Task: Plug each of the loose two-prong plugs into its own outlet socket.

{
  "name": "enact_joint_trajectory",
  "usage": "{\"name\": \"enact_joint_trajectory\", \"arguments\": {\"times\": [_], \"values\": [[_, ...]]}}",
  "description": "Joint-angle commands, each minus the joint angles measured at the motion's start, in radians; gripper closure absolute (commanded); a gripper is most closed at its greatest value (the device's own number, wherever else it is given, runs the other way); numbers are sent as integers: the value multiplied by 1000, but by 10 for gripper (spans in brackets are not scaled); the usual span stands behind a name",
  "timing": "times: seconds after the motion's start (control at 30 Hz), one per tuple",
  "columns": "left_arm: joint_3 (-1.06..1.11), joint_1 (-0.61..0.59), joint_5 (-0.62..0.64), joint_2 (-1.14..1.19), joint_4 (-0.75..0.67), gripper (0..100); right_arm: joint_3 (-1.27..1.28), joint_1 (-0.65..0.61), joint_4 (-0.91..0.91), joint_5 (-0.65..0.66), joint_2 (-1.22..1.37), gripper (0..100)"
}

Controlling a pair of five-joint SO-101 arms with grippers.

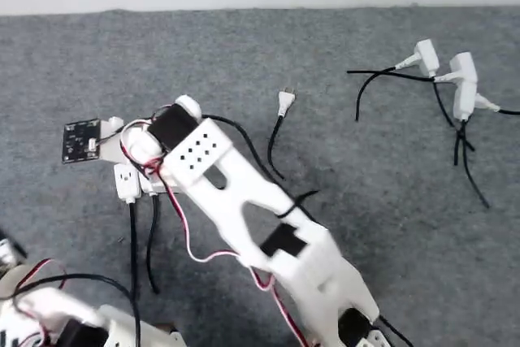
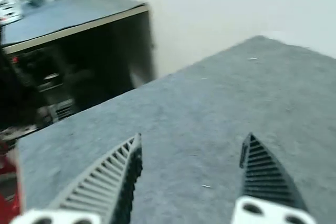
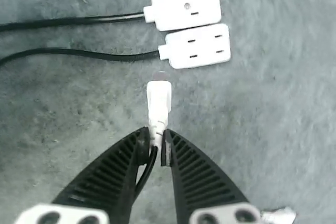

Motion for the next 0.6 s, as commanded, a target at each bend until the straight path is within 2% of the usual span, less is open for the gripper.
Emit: {"name": "enact_joint_trajectory", "arguments": {"times": [0.0, 0.13, 0.4, 0.57], "values": [[-44, -141, 17, -20, -17, 711, -328, -5, 68, 64, 159, 991], [-44, -187, 17, -20, 38, 711, -405, -18, 67, 98, 228, 991], [-44, -187, 17, -20, 60, 711, -411, -25, 67, 120, 229, 991], [-44, -147, 17, -20, 78, 711, -416, -15, 71, 38, 191, 991]]}}
